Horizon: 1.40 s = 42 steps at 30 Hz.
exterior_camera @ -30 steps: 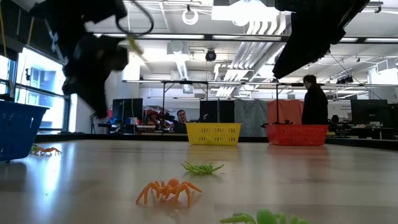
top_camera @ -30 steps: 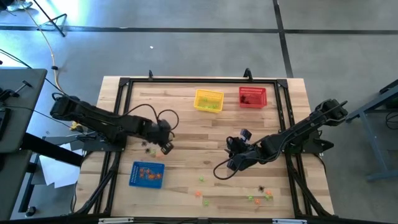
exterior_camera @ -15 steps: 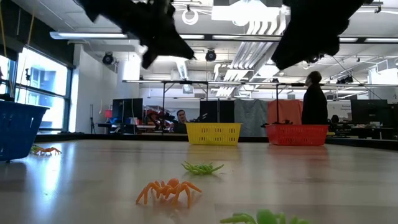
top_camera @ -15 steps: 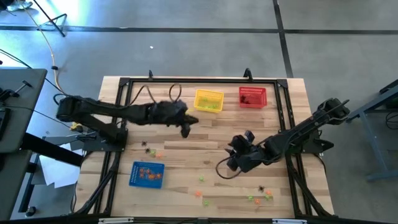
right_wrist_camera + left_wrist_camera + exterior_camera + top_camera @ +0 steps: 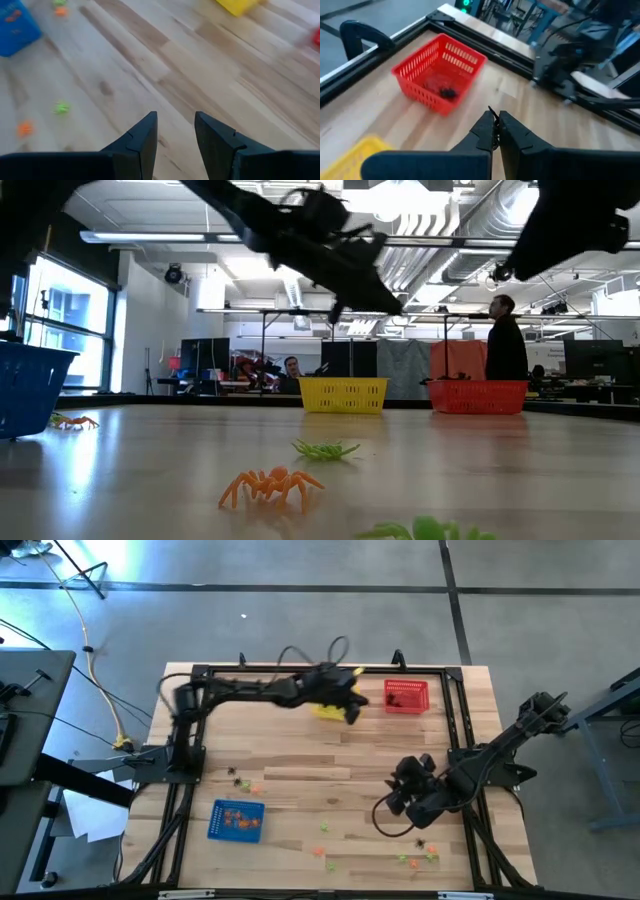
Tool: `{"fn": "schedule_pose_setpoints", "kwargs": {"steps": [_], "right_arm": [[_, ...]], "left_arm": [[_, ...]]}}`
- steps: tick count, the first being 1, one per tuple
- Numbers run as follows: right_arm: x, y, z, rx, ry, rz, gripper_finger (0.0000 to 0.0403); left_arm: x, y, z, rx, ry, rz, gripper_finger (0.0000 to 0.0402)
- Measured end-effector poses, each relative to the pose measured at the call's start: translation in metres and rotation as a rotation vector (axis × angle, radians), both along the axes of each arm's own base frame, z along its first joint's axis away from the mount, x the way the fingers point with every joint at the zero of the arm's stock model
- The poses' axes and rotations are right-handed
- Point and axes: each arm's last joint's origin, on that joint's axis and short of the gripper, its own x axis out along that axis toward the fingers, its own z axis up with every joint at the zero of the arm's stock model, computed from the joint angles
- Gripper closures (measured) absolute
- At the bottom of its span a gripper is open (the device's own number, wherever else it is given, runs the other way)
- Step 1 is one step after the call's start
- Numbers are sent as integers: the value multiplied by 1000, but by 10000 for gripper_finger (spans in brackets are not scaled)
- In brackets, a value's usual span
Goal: Sort Halloween decoration
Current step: Put the black spider toy into the red bin
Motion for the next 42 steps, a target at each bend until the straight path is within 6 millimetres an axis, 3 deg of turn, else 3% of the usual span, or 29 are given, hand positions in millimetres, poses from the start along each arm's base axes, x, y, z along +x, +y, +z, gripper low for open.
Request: {"fn": "schedule_pose_setpoints", "kwargs": {"steps": [8,14,29,42], "right_arm": [[-17,-9,-5,-28,140,-93,274],[-20,-16,-6,-22,218,-128,274],[-18,-22,-7,-12,245,-159,274],[-19,-25,-7,-41,258,-159,274]], "left_arm": [[64,32,-6,33,31,0,401],[87,49,-18,36,-1,24,401],[96,72,-81,-35,31,87,401],[101,67,-78,31,-12,43,388]]}}
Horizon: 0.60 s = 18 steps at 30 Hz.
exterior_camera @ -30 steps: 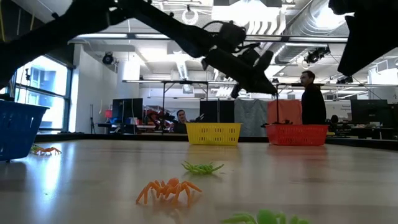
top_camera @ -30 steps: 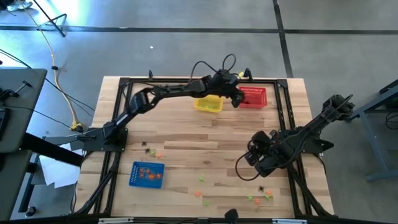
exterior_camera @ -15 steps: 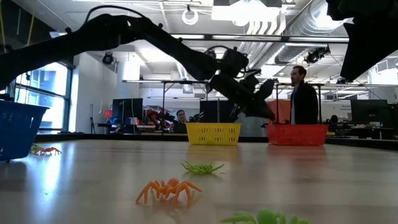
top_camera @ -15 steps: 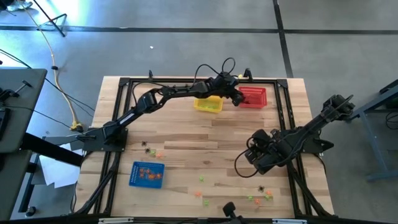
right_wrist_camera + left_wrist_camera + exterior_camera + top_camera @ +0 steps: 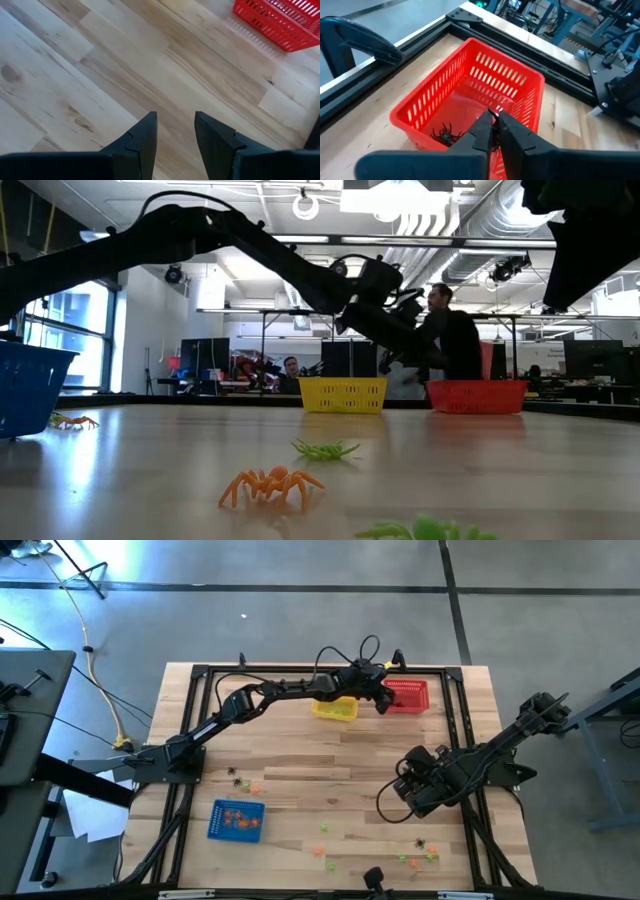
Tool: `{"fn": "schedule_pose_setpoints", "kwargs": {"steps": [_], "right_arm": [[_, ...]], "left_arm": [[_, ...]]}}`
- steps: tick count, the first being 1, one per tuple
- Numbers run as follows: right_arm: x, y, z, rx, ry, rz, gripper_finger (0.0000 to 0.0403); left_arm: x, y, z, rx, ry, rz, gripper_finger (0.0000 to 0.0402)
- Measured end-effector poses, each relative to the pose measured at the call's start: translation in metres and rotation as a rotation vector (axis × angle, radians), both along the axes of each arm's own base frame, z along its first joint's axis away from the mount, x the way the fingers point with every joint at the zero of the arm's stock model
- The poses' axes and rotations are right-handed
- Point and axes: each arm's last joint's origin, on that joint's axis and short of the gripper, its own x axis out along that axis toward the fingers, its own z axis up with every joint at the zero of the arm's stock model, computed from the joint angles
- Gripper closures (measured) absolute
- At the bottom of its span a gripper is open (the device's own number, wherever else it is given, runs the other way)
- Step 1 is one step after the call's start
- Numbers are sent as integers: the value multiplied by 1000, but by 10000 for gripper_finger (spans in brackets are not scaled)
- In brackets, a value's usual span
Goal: Sort Halloween decoration
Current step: Put the black spider toy into the red bin
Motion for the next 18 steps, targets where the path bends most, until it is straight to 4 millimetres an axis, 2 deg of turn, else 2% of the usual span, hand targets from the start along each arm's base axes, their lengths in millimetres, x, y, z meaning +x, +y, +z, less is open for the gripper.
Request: {"fn": "schedule_pose_setpoints", "kwargs": {"steps": [12,18], "right_arm": [[0,0,0,-9,-7,0,274],[1,0,0,-5,-14,-2,274]], "left_arm": [[5,-12,2,59,-18,-95,299],[7,-14,5,73,-47,-94,276]]}}
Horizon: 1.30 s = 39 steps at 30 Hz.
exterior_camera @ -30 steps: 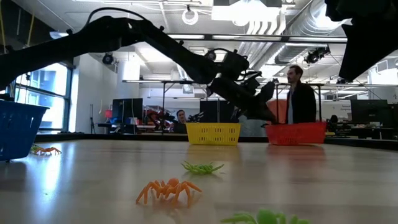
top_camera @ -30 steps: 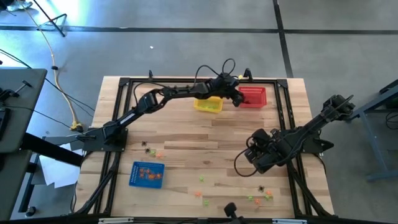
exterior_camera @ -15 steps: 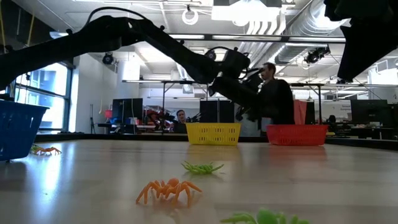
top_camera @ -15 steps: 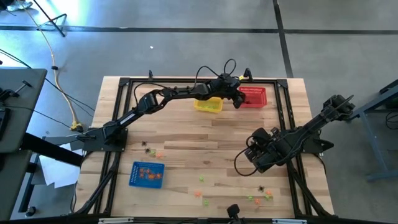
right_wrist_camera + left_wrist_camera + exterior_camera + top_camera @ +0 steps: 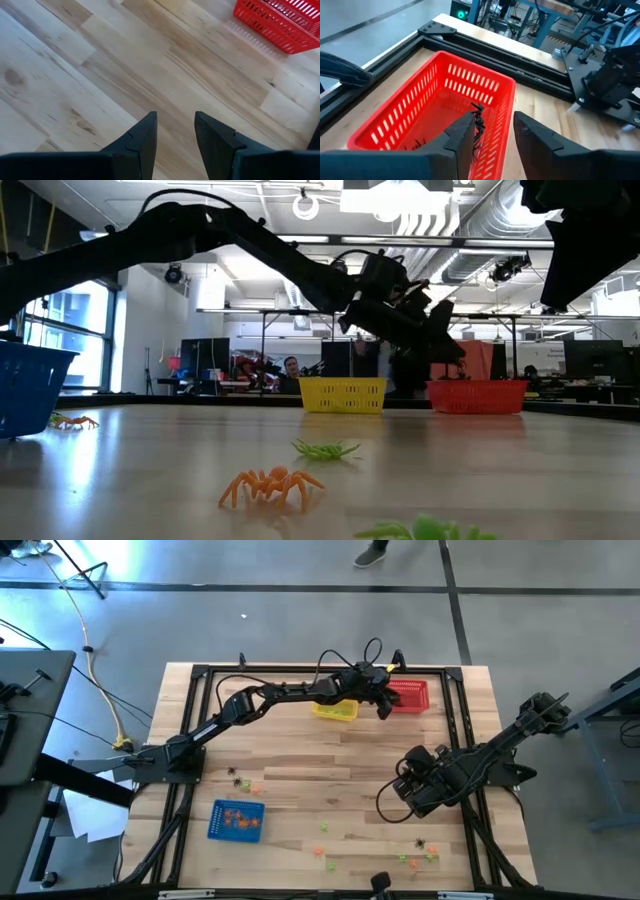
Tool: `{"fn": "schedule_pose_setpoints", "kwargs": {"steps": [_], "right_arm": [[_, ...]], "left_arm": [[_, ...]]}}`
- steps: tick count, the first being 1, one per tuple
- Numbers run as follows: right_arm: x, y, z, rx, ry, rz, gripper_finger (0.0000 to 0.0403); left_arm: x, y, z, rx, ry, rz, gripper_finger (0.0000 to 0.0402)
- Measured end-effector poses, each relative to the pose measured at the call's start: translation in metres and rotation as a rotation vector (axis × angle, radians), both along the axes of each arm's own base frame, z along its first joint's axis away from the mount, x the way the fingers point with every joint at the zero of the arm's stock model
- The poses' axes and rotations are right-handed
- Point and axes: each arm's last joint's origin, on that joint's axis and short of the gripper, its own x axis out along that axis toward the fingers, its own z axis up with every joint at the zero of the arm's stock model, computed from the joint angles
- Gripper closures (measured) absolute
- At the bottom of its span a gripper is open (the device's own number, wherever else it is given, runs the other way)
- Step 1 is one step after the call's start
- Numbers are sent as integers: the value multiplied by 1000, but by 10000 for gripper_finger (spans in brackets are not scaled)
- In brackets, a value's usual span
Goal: Sort Halloween decoration
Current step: Put the black spider toy into the red bin
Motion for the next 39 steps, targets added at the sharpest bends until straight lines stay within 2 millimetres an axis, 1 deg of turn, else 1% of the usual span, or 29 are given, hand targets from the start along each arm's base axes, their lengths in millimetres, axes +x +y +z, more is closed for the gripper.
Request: {"fn": "schedule_pose_setpoints", "kwargs": {"steps": [4,6,9,13,19,25,30,33,39], "right_arm": [[0,0,0,1,-2,0,274],[0,0,0,2,-3,0,274],[0,0,0,1,-2,1,274],[0,0,0,1,-1,2,274],[0,0,0,0,0,6,274],[0,0,0,0,0,6,274],[0,0,0,0,0,6,274],[0,0,0,1,-1,6,274],[1,0,0,2,-3,6,274]], "left_arm": [[0,2,1,35,-4,20,277],[0,3,1,94,10,38,278],[1,0,1,200,32,11,277],[4,-10,1,332,60,-17,267],[10,-27,1,665,163,-25,256],[15,-42,4,795,204,13,256],[16,-49,5,942,278,16,256],[16,-49,5,985,307,24,256],[16,-48,5,963,297,37,256]]}}
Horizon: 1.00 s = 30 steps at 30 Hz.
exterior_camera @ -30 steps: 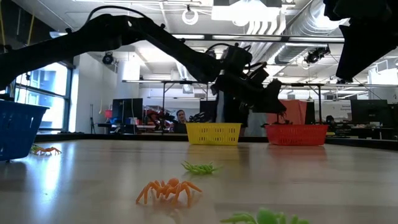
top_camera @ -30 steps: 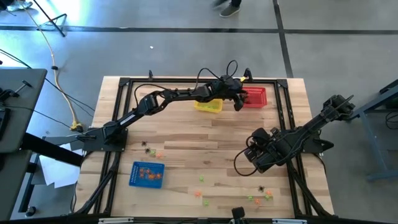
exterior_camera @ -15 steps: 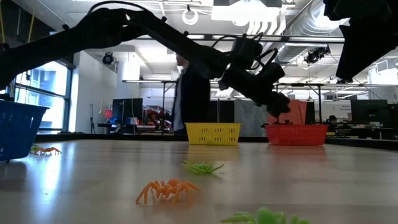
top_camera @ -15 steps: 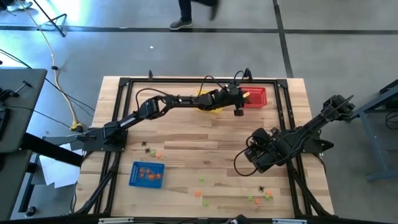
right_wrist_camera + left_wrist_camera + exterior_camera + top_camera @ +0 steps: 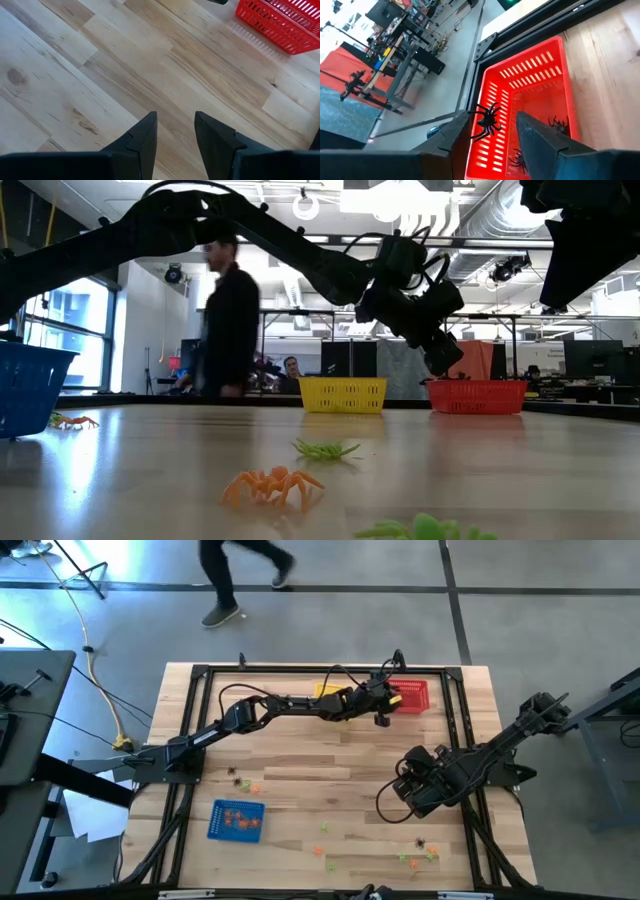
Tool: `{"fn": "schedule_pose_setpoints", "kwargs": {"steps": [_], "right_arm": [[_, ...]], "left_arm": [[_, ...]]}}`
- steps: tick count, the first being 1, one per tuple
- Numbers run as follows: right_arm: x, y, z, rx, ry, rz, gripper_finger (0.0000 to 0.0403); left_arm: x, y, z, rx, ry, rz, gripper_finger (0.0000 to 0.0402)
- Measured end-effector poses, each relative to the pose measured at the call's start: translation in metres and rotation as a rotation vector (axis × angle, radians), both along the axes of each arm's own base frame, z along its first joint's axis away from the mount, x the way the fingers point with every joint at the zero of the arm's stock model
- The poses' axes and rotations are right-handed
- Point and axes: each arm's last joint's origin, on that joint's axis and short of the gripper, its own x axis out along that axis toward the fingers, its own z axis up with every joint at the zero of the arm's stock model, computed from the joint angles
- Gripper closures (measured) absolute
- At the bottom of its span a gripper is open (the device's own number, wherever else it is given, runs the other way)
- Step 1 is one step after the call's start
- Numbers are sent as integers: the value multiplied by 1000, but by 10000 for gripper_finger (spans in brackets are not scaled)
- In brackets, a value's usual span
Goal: Sort Halloween decoration
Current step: Put the black spider toy into the red bin
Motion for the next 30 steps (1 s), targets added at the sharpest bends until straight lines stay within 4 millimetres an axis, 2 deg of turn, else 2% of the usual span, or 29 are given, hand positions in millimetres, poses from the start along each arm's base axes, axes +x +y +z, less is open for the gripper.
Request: {"fn": "schedule_pose_setpoints", "kwargs": {"steps": [14,18,24,30], "right_arm": [[0,0,0,0,0,0,274],[0,0,0,0,-1,0,274],[0,0,0,0,-1,0,274],[0,0,0,0,-1,0,274]], "left_arm": [[0,0,0,-72,-43,25,260],[0,0,0,-75,-44,27,295],[-1,3,0,-109,-66,42,387],[-2,6,0,-117,-71,48,394]]}}
